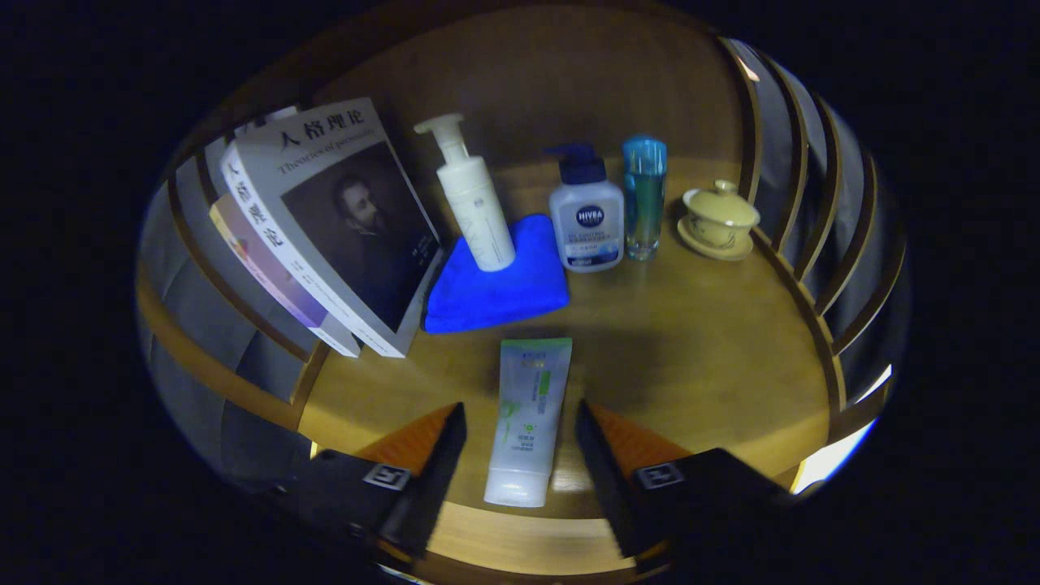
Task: Pull open the drawer, take out the items inside it, and place them on the countertop above the cabinet.
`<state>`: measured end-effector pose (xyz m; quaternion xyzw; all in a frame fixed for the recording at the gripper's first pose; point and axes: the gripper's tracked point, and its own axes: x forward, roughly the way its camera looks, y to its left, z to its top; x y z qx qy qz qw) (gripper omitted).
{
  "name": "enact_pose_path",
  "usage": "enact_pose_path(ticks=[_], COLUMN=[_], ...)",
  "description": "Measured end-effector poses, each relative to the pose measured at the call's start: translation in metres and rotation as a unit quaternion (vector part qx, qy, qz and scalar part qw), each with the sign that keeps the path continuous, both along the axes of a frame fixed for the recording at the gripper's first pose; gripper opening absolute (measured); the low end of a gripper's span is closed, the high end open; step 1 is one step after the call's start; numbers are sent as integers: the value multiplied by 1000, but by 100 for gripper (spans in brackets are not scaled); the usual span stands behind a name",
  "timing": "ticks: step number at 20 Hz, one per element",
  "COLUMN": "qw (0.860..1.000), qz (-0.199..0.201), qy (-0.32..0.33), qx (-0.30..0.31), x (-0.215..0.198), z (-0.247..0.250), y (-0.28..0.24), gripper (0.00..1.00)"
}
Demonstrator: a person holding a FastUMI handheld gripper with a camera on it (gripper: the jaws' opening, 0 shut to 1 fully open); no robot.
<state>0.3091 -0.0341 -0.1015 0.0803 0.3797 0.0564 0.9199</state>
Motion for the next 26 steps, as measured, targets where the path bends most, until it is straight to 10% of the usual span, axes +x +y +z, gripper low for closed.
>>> enact_pose_path(ticks=[3,17,26], qw=[997,931,913], qz=[2,25,-10], qy=[-67,-347,-396], qx=[-33,-113,-95], x=[-20,-167,-255], z=[32,100,64], y=[-4,28,35], gripper=[98,100,98])
